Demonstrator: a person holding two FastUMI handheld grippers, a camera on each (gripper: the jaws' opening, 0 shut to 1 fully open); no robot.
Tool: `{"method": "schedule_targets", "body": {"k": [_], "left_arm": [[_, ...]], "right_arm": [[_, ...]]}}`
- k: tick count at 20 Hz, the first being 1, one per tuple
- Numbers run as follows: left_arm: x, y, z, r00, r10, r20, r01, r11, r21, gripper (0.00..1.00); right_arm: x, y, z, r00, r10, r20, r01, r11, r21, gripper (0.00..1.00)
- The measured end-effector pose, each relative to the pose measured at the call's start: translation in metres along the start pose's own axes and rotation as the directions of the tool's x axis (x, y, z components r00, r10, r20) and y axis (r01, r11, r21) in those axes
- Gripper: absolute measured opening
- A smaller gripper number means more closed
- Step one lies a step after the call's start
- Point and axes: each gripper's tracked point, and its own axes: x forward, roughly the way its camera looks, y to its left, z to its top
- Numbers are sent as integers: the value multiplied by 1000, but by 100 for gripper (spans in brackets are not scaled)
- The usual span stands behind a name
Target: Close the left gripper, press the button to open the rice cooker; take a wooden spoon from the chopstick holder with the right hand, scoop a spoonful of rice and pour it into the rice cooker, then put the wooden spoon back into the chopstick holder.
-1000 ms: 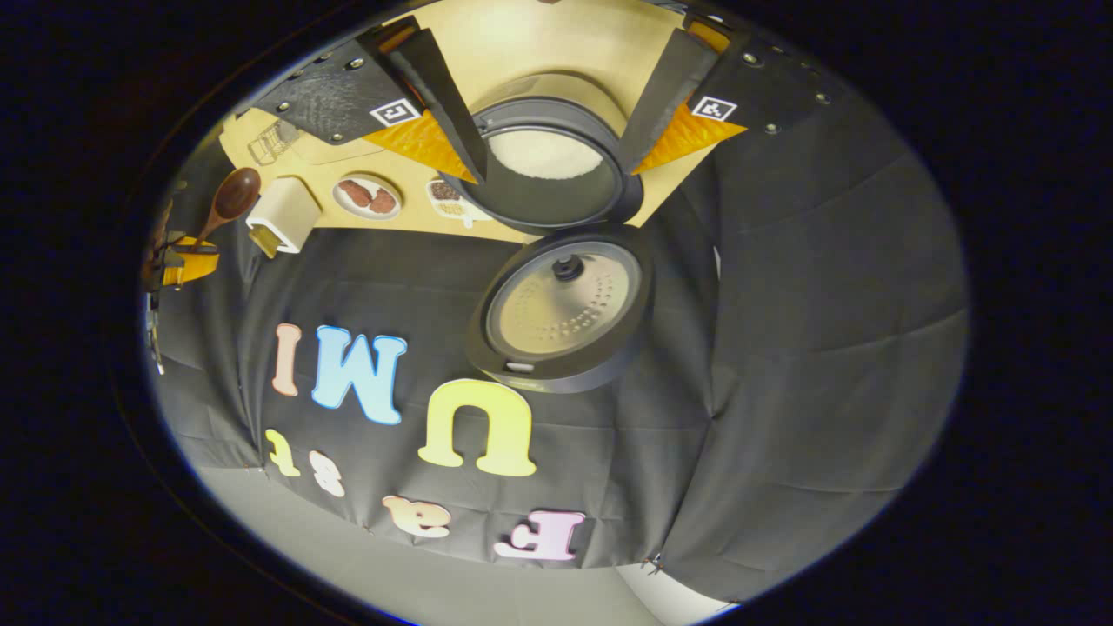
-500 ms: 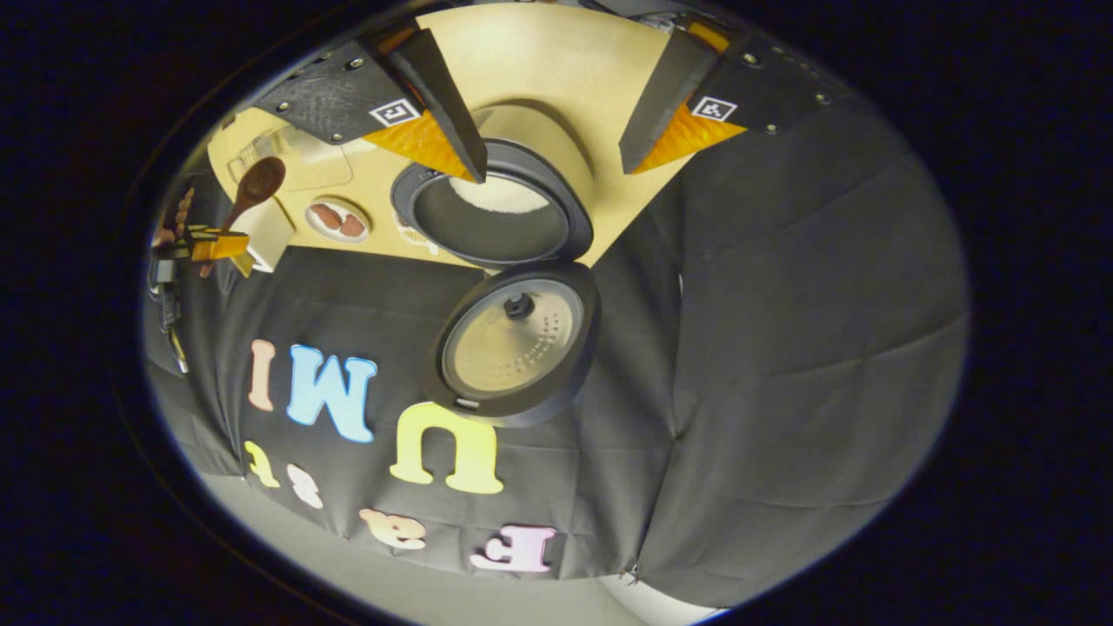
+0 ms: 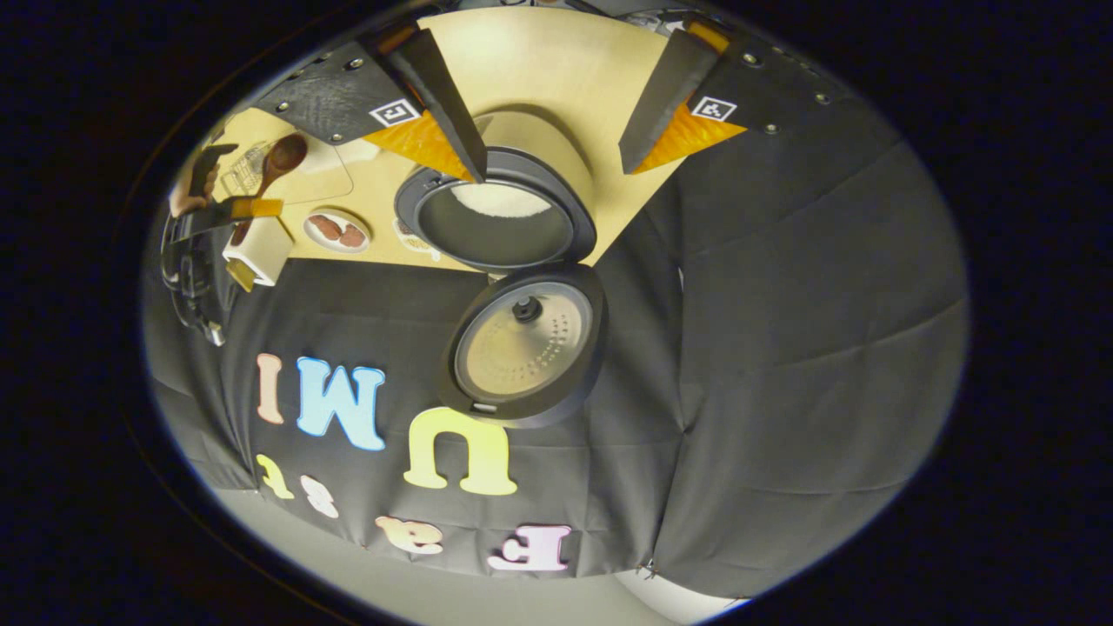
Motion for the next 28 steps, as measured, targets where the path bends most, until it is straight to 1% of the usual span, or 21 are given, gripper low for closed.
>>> {"method": "schedule_targets", "body": {"k": [3,6,8,9,10,11,12,13,14,16,17,18,20,22,23,24,26,28], "left_arm": [[-5,-3,5,1000,-5,17,5,1000,5,97],[-8,-1,-4,1000,1,0,-1,1000,-4,96],[-12,3,-5,1000,8,-2,-8,1000,-24,97],[-14,5,-6,1000,13,-3,-13,999,-34,97],[-15,8,-8,1000,18,-5,-18,999,-41,97],[-16,10,-9,1000,24,-7,-25,999,-44,97],[-16,13,-10,1000,30,-7,-30,998,-46,96],[-16,15,-10,999,35,-9,-35,998,-46,96],[-17,16,-12,999,39,-14,-40,998,-47,97],[-19,19,-9,999,46,-18,-47,997,-69,97],[-20,18,-5,999,40,-10,-41,995,-89,97],[-19,14,-2,999,38,-4,-38,994,-106,97],[-19,11,2,999,35,8,-34,992,-119,97],[-20,9,6,999,29,17,-27,994,-101,97],[-20,8,8,999,27,21,-26,996,-87,97],[-20,7,8,999,25,23,-24,997,-74,97],[-20,3,9,1000,18,23,-17,998,-63,97],[-20,-1,7,1000,12,18,-11,998,-62,97]], "right_arm": [[4,12,-9,999,30,-36,-27,997,75,21],[8,23,-12,994,70,-81,-56,985,164,21],[9,30,-13,991,95,-96,-71,970,234,21],[9,36,-14,989,111,-101,-81,961,265,19],[10,41,-14,986,128,-107,-92,952,292,21],[11,46,-15,983,143,-113,-101,943,315,21],[11,50,-15,981,155,-118,-107,935,339,19],[11,54,-14,979,166,-122,-112,925,364,21],[11,58,-13,976,179,-126,-118,914,388,18],[8,63,-10,971,199,-130,-126,895,428,21],[9,61,-10,971,198,-132,-123,891,437,19],[9,61,-9,971,200,-132,-122,885,449,21],[5,57,-5,970,206,-127,-124,874,470,21],[1,47,-1,972,208,-111,-125,854,505,21],[0,38,1,974,200,-104,-118,847,519,17],[-1,29,3,978,186,-97,-107,841,531,21],[-6,9,8,984,158,-80,-86,825,558,21],[-12,-10,14,989,139,-60,-75,795,602,21]]}}
